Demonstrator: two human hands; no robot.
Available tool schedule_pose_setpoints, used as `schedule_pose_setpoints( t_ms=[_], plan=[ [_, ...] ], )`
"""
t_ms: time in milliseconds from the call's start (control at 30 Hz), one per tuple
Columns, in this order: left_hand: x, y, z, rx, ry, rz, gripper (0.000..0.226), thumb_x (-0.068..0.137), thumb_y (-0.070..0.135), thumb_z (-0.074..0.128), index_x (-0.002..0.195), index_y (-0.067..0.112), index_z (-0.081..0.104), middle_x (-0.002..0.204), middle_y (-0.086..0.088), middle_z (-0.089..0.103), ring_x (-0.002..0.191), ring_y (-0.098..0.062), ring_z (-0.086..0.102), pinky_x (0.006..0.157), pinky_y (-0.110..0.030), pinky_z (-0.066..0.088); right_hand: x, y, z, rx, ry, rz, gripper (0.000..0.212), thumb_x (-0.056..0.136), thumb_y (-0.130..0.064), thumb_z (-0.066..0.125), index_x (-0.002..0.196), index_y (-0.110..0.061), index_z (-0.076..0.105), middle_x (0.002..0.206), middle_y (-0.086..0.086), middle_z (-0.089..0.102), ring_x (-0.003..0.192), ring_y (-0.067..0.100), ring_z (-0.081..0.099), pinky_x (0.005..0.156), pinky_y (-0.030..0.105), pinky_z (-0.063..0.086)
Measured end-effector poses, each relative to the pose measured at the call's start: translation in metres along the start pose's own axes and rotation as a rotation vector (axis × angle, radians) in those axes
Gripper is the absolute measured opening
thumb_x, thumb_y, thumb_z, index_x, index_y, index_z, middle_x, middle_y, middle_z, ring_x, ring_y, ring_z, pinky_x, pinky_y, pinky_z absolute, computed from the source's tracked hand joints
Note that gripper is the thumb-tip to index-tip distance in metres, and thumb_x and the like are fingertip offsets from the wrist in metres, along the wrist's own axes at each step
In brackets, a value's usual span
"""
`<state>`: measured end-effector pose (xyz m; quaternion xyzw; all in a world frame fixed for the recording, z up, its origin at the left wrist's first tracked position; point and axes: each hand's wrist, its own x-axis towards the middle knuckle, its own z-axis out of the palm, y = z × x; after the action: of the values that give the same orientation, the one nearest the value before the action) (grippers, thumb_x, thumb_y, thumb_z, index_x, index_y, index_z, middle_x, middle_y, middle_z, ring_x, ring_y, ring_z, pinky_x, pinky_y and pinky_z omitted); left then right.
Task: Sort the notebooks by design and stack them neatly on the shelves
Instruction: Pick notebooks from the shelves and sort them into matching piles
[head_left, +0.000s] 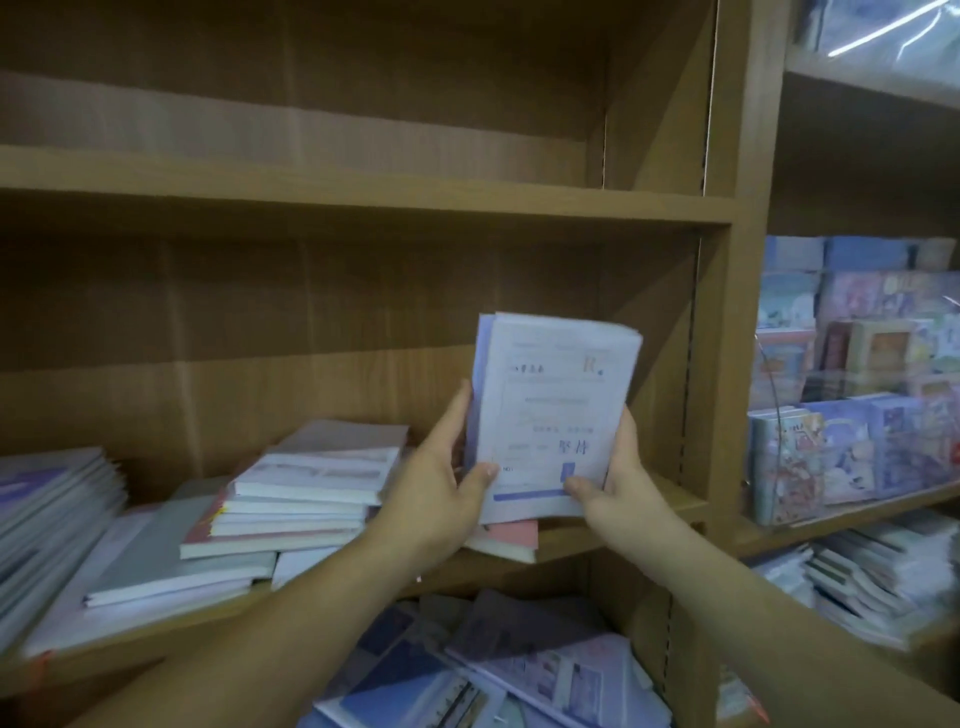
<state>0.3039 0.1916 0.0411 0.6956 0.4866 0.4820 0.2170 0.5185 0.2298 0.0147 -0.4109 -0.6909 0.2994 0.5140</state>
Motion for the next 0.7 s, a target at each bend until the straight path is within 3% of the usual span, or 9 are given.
schedule_pose_setpoints(
  t_ms=[100,200,267,367,533,633,700],
  plan=[
    [-0.002,-0.007,0.002,0.217,-0.046,0.033,0.083,0.104,0.032,0.052,0.153,0.058,-0.009,0.146,0.013,0.049,0.122,-0.005,0.054,0.104,-0.037,0.052,-0.002,0.014,0.013,0.027,0.029,0.048,0.094,0.095,0.003,0.06,0.146,-0.051,0.003,0.133,-0.024,0.048,0.124,-0.008,0.049,0.104,0.029,0.051],
    [-0.005,-0.017,0.009,0.478,-0.123,0.085,0.093,0.105,0.031,0.046,0.146,0.051,-0.035,0.143,0.001,0.045,0.109,-0.01,0.055,0.094,-0.036,0.054,-0.002,0.021,0.015,0.042,0.006,0.091,0.094,0.096,0.002,0.06,0.146,-0.052,0.001,0.136,-0.019,0.049,0.129,0.0,0.048,0.109,0.035,0.048],
    [-0.006,-0.02,0.012,0.563,-0.127,0.112,0.096,0.104,0.03,0.045,0.145,0.045,-0.04,0.144,-0.001,0.042,0.108,-0.011,0.054,0.092,-0.035,0.054,-0.001,0.021,0.014,0.03,-0.011,0.1,0.094,0.095,0.001,0.061,0.145,-0.052,0.003,0.136,-0.018,0.051,0.129,0.001,0.05,0.109,0.037,0.048],
    [-0.004,-0.021,0.009,0.544,-0.148,0.111,0.096,0.105,0.031,0.045,0.14,0.054,-0.041,0.149,0.0,0.041,0.115,-0.012,0.053,0.098,-0.037,0.052,-0.001,0.018,0.012,0.008,-0.024,0.092,0.091,0.096,-0.001,0.061,0.148,-0.049,0.005,0.136,-0.019,0.052,0.127,-0.001,0.05,0.11,0.037,0.047],
    [0.006,-0.004,0.002,0.225,-0.218,-0.071,0.088,0.104,0.029,0.05,0.151,0.058,-0.018,0.146,0.018,0.049,0.123,-0.004,0.054,0.105,-0.03,0.05,0.0,0.006,-0.012,-0.05,-0.072,0.032,0.086,0.097,-0.011,0.064,0.147,-0.058,0.013,0.132,-0.026,0.056,0.122,-0.007,0.055,0.097,0.027,0.054],
    [0.009,0.013,0.013,0.096,-0.261,-0.082,0.072,0.104,0.025,0.052,0.157,0.05,0.009,0.141,0.023,0.054,0.126,-0.004,0.053,0.095,-0.019,0.049,-0.001,0.005,-0.031,-0.089,-0.03,0.048,0.065,0.1,-0.022,0.062,0.146,-0.053,0.028,0.127,-0.025,0.061,0.119,-0.001,0.06,0.092,0.028,0.056],
    [0.015,0.025,0.03,0.051,-0.242,-0.121,0.051,0.106,0.025,0.05,0.151,0.041,0.033,0.136,0.02,0.055,0.118,-0.006,0.054,0.081,-0.014,0.046,-0.003,0.006,-0.045,-0.113,0.052,0.108,0.054,0.101,-0.034,0.059,0.148,-0.047,0.033,0.132,-0.021,0.059,0.122,0.007,0.058,0.093,0.03,0.054]
  ],
)
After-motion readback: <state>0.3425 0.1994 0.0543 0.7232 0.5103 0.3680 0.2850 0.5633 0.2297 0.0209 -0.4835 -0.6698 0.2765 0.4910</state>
